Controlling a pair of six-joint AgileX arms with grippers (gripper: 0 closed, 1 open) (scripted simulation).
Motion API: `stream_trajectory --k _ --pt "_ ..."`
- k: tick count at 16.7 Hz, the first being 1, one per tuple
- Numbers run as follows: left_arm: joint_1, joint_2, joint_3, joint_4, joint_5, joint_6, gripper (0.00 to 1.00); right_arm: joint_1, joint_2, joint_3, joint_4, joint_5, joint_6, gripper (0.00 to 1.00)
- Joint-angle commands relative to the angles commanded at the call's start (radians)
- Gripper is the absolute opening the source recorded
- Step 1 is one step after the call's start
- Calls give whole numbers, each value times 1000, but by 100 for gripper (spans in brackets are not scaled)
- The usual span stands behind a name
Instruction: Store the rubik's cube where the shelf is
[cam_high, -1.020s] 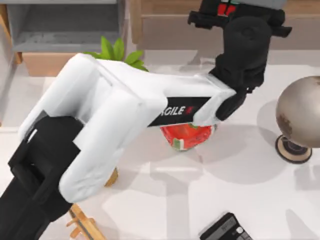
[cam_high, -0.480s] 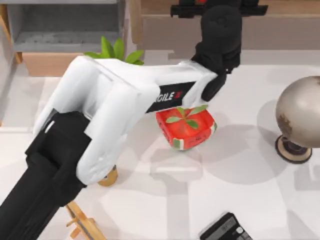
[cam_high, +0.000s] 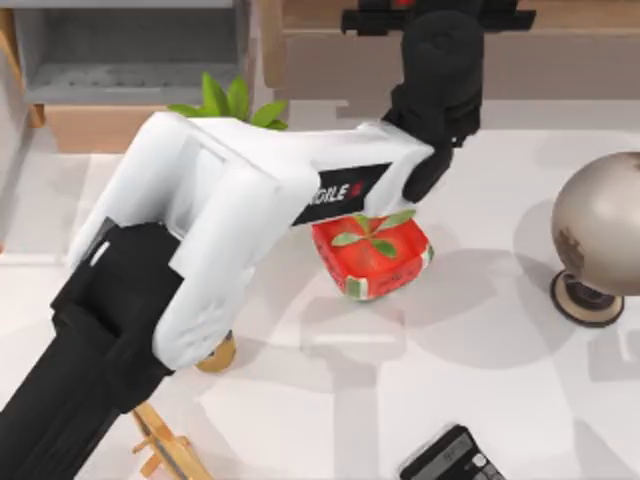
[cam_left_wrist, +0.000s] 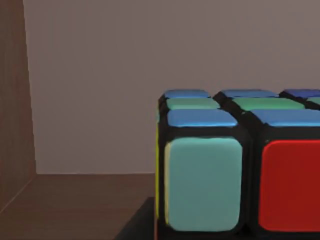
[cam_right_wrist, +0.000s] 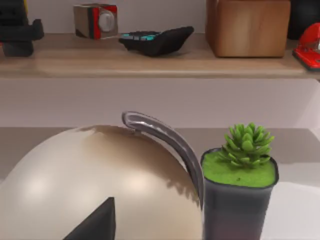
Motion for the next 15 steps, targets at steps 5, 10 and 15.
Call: stream_trajectory --k 5,10,15 --pt "0 0 0 0 0 0 75 0 0 0 0 0 0 100" --pt "0 0 0 0 0 0 100 0 0 0 0 0 0 100" --pt "0 0 0 0 0 0 100 0 0 0 0 0 0 100"
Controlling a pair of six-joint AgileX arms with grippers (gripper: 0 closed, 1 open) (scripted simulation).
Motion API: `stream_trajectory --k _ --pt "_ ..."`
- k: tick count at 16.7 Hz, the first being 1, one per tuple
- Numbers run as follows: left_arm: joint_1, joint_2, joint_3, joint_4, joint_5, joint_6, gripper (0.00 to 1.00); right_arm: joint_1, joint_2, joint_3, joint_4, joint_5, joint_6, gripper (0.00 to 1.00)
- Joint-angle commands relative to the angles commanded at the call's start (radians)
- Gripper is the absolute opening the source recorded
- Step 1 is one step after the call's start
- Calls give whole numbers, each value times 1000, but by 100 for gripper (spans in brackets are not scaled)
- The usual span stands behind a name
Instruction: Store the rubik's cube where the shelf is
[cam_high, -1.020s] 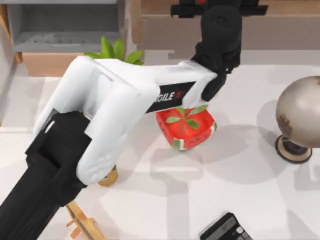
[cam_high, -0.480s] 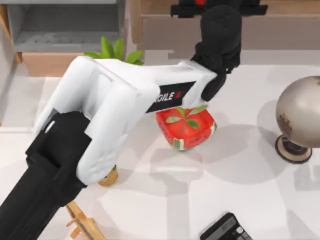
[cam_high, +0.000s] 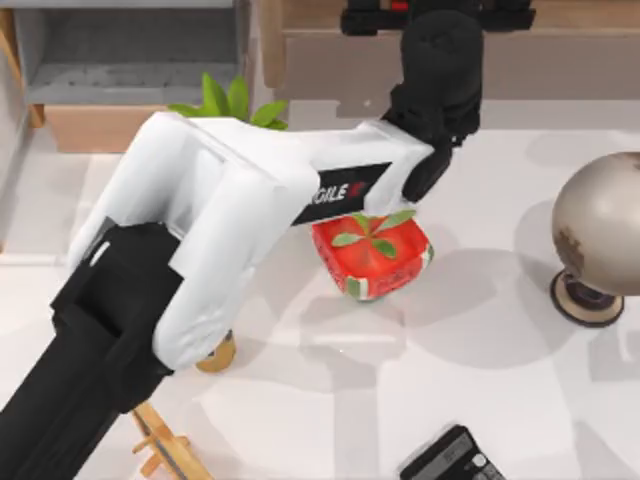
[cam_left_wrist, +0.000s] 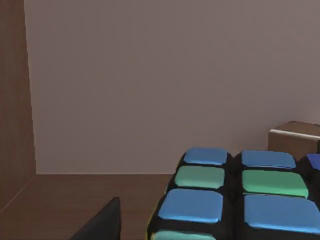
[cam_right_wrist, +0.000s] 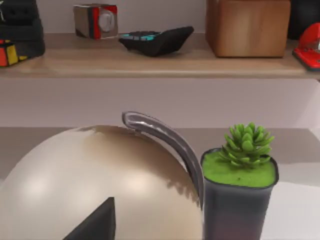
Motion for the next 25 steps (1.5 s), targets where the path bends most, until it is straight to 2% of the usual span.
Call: stream_trajectory --k 4,7,11,14,19,25 --pt "-4 -4 -2 1 3 4 100 0 0 0 0 0 0 100" --pt "-18 -58 -27 17 43 63 100 0 0 0 0 0 0 100" --pt "-54 -209 -97 64 153 228 100 0 0 0 0 0 0 100" --pt "-16 -339 -157 101 257 390 100 0 0 0 0 0 0 100" --pt "209 -559 -270 163 446 700 100 0 0 0 0 0 0 100" --pt "579 -774 -472 262 695 1057 100 0 0 0 0 0 0 100"
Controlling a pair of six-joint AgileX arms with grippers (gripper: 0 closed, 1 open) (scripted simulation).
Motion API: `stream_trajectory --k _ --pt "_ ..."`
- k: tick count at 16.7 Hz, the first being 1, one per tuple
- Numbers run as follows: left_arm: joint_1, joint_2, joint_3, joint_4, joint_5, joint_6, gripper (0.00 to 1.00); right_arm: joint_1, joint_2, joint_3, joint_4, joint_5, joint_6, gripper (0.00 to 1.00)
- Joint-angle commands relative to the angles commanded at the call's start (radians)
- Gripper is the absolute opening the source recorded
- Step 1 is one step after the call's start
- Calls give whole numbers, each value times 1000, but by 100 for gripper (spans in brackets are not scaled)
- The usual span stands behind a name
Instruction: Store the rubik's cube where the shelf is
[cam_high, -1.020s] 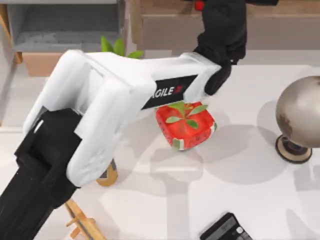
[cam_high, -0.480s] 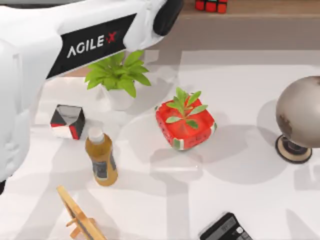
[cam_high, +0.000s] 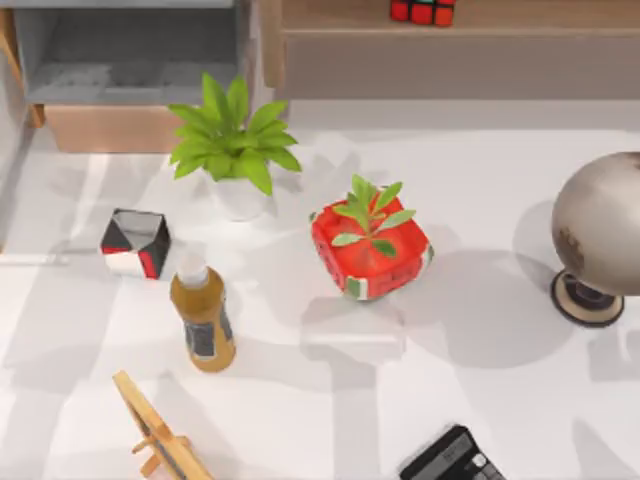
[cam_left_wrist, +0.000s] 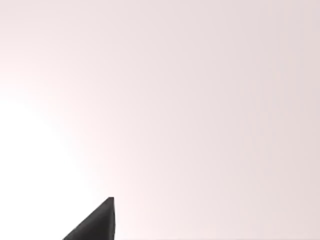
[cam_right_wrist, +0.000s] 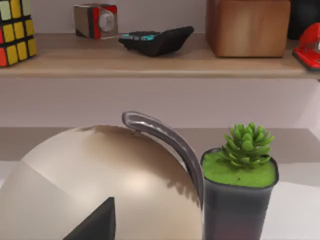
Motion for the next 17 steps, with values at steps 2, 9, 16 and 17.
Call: stream_trajectory --k 2,9,16,17 --pt "133 -44 -91 38 86 96 100 0 0 0 0 0 0 100" --pt "519 -122 -463 203 370 297 100 0 0 0 0 0 0 100" --pt "785 -62 -857 348 591 349 100 0 0 0 0 0 0 100" --pt "815 -48 -907 364 617 351 100 0 0 0 0 0 0 100"
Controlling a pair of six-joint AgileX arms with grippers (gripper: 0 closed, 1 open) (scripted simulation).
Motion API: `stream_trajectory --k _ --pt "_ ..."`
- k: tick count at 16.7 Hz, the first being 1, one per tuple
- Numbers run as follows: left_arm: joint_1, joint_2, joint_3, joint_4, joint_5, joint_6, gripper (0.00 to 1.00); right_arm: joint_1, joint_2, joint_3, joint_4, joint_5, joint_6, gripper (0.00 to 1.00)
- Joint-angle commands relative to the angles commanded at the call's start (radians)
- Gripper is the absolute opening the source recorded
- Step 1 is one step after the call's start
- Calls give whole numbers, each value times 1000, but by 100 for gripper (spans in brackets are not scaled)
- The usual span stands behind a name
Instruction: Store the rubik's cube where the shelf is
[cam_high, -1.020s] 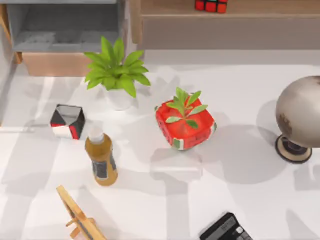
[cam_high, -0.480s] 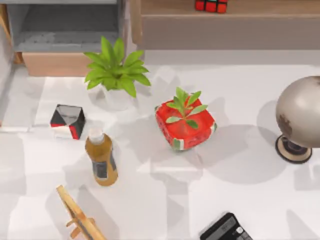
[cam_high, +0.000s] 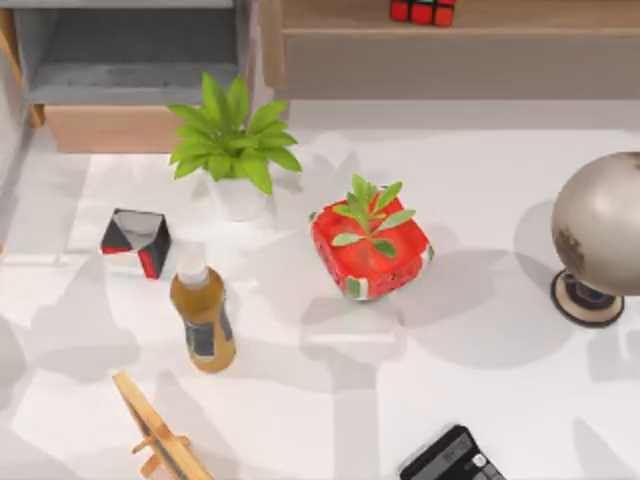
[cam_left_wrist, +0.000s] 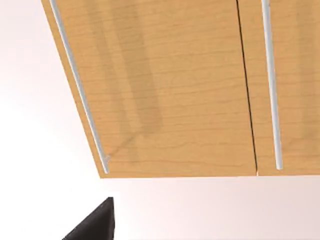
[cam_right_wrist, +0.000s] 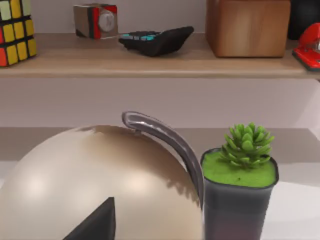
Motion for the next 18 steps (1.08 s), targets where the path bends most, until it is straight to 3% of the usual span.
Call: stream_trajectory --k 4,8,18 --pt "82 79 -164 41 86 3 100 0 0 0 0 0 0 100" --pt "77 158 -232 43 130 4 100 0 0 0 0 0 0 100" --pt "42 176 -186 16 95 3 100 0 0 0 0 0 0 100"
